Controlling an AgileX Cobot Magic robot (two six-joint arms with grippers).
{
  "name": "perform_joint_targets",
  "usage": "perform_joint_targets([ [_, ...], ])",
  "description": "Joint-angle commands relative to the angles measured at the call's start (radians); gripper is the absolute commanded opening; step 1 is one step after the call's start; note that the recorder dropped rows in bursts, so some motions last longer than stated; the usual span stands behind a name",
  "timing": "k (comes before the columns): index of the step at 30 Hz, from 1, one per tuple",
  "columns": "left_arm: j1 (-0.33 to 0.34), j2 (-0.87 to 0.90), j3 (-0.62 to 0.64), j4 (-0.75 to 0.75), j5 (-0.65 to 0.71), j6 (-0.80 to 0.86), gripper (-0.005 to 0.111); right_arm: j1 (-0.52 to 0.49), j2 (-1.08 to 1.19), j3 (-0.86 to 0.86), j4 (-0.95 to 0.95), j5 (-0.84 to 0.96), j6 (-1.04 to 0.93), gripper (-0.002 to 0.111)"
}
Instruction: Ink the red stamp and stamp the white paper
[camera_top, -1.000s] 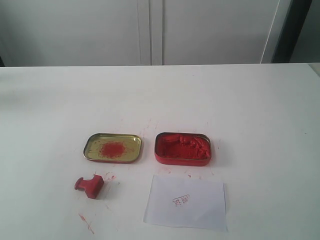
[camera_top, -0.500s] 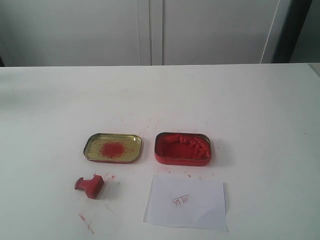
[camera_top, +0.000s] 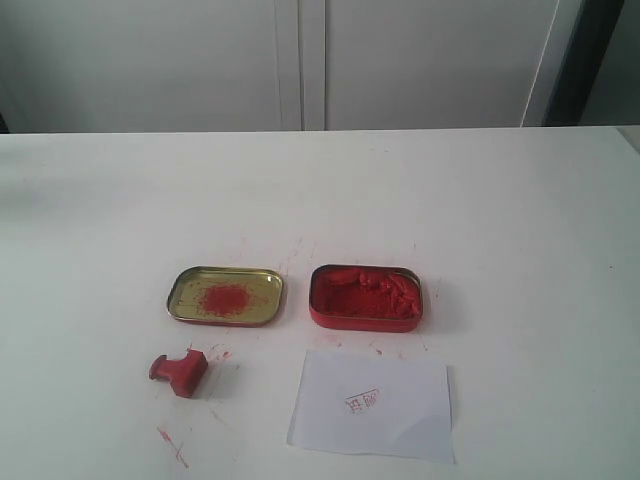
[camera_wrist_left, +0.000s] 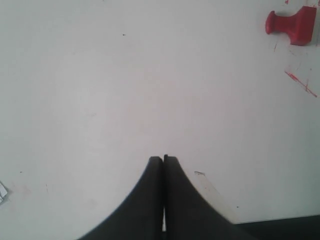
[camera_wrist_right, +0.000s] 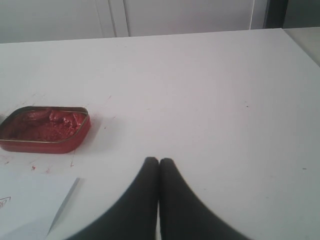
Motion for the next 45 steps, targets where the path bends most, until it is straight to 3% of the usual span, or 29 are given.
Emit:
perform_joint_targets([
  [1,0.005,-0.008,0.003,-0.001,0.006,0.0,0.0,-0.004,-0.005,0.005,-0.002,-0.014,0.005,0.0],
  [10,0.005,-0.01,0.003,-0.009,-0.002,-0.007,0.0,-0.004,-0.005,0.005,-0.002,-0.014,0.005,0.0],
  [16,0.005,-0.07,0.024,-0.035,-0.182,-0.076,0.0,-0.004,-0.005,0.005,-0.002,-0.014,0.005,0.0],
  [19,0.005,-0.126,0.063,-0.033,-0.208,-0.097,0.0,-0.004,-0.005,0.005,-0.002,-0.014,0.005,0.0],
  [30,0.005,-0.347,0.318,0.004,-0.31,-0.097,0.0,-0.004,-0.005,0.005,-0.002,-0.014,0.005,0.0],
  [39,0.005,-0.486,0.526,0.01,-0.548,-0.097,0.0,-0.004,-0.005,0.005,-0.002,-0.014,0.005,0.0],
  [45,0.005,-0.563,0.611,0.015,-0.587,-0.093,0.0,-0.004,-0.005,0.005,-0.002,-0.014,0.005,0.0],
])
